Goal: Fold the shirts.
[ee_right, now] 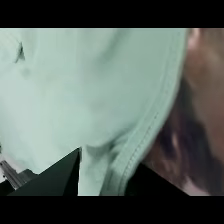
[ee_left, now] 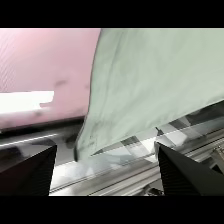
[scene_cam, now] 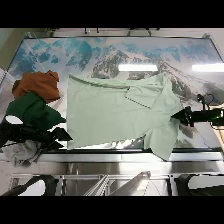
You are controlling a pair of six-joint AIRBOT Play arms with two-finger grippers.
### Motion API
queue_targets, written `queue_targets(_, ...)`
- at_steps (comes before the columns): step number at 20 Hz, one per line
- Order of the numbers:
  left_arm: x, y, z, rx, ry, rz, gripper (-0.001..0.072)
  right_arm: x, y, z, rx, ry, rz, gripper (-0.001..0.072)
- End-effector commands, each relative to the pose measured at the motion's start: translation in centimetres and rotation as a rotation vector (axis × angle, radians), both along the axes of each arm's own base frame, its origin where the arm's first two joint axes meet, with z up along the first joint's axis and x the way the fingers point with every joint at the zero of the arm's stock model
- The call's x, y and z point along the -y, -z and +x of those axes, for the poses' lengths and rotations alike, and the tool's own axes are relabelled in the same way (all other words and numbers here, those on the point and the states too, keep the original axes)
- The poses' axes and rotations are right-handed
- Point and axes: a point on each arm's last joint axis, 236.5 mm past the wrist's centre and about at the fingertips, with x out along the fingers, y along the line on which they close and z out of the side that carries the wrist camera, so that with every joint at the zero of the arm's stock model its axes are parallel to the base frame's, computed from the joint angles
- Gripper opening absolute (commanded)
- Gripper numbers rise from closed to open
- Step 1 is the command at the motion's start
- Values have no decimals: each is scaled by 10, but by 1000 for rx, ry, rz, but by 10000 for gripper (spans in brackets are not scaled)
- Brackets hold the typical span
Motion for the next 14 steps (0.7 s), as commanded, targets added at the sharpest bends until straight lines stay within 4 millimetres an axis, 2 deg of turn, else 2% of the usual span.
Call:
queue_targets(1,15,25,16,25,14,14,688,-8,-9,7,31,4,46,325)
queue_targets(3,28,34,25,8,77,-1,674,-11,-11,4,28,-6,61,323)
queue_targets(4,35,37,32,5,107,-4,480,-12,-13,3,26,-11,69,307)
queue_targets(5,41,40,39,10,152,-7,180,-14,-15,1,22,-19,81,228)
queue_targets(6,48,39,42,18,205,-22,22,-17,-19,-2,17,-32,103,222)
queue_targets(7,53,36,45,11,236,-37,23,-19,-26,-7,14,-45,129,105)
queue_targets(8,56,28,48,15,264,-55,22,-17,-33,-10,17,-46,143,25)
queue_targets(11,43,-9,59,91,288,-56,22,18,-63,-9,41,78,120,25)
queue_targets(13,23,-49,74,192,236,-48,23,53,-95,-8,97,215,71,25)
queue_targets(14,16,-75,85,269,188,-59,23,62,-117,-6,152,259,74,24)
